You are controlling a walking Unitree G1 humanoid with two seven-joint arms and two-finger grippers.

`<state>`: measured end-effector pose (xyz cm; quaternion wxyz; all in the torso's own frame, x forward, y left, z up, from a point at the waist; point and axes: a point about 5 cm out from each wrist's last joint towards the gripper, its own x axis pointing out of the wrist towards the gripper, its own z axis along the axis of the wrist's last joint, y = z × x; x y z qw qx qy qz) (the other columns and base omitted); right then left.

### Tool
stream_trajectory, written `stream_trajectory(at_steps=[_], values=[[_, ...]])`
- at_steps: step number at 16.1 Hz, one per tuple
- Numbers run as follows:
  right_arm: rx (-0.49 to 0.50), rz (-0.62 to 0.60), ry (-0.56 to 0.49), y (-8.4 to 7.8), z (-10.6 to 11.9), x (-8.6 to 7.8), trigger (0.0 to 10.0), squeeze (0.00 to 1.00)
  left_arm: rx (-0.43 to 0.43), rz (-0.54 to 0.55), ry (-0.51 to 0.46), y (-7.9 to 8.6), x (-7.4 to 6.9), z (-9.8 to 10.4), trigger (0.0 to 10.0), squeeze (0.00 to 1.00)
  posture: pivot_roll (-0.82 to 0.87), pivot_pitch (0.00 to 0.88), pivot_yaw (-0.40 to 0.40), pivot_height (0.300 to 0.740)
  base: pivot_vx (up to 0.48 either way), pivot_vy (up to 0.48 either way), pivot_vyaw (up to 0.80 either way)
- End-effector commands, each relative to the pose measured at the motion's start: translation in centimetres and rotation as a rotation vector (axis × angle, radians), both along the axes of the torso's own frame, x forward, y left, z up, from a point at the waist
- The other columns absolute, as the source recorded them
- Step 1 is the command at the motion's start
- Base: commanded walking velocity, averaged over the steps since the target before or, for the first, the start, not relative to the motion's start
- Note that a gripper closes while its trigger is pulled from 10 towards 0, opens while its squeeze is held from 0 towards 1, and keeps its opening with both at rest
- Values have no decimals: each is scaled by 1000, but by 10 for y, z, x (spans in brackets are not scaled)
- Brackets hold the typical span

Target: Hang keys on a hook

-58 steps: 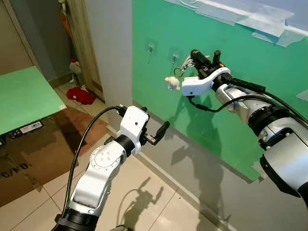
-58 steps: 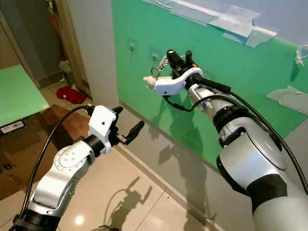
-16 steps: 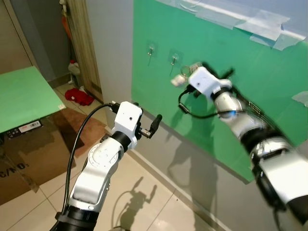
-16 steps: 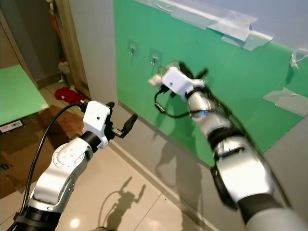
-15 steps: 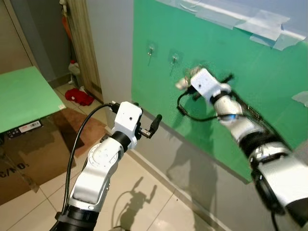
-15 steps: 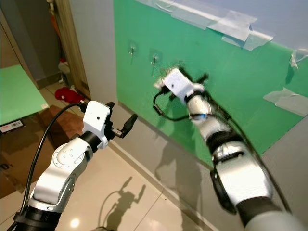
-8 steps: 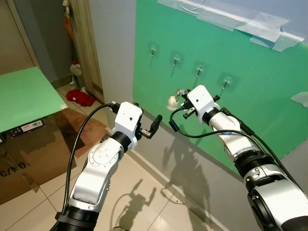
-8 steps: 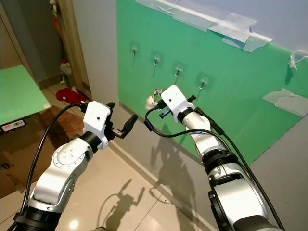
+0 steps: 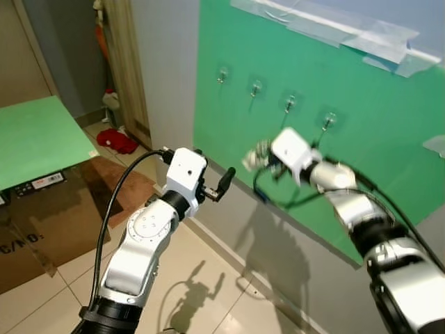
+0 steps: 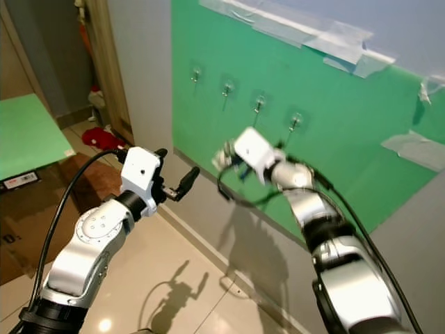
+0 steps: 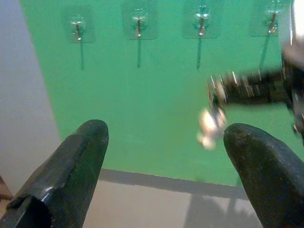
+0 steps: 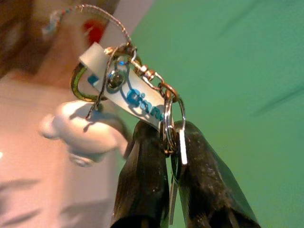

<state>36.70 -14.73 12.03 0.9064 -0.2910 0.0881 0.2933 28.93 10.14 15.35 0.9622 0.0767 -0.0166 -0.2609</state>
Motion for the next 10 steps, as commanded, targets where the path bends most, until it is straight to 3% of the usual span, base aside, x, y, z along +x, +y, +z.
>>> stream_trajectory(at_steps=[1, 2, 4, 5, 6, 7, 8, 9, 10], values=[[89, -40, 168, -7, -20, -9, 0, 0, 10, -21, 16, -3, -2, -2, 10000, 0, 39, 0, -87, 740, 0, 0, 0], [184, -88, 229, -9, -24, -11, 0, 0, 11, -25, 20, -3, -3, -3, 10000, 0, 38, 0, -84, 740, 0, 0, 0], [10, -2, 139, -10, -24, -14, 0, 0, 13, -30, 23, -4, -4, -3, 10000, 0, 38, 2, -79, 740, 0, 0, 0], [-29, 47, 104, -7, -22, -16, 0, 0, 14, -31, 23, -3, -3, -3, 10000, 0, 37, 2, -79, 740, 0, 0, 0], [-122, 185, 12, 5, -12, -21, 0, 0, 15, -33, 24, -3, -4, -4, 10000, 0, 35, 1, -78, 740, 0, 0, 0], [-119, 287, -87, 19, 6, -24, 0, 0, 16, -34, 25, -4, -4, -4, 10000, 0, 37, 3, -79, 740, 0, 0, 0], [7, 251, -127, 24, 25, -18, 0, 0, 17, -34, 25, -4, -4, -4, 10000, 0, 38, 3, -80, 740, 0, 0, 0], [151, 120, -136, 18, 37, -7, 0, 0, 18, -33, 26, -4, -4, -4, 10000, 0, 40, 4, -81, 740, 0, 0, 0], [180, 90, -137, 16, 40, -5, 0, 0, 19, -33, 26, -4, -4, -4, 10000, 0, 40, 4, -81, 740, 0, 0, 0]])
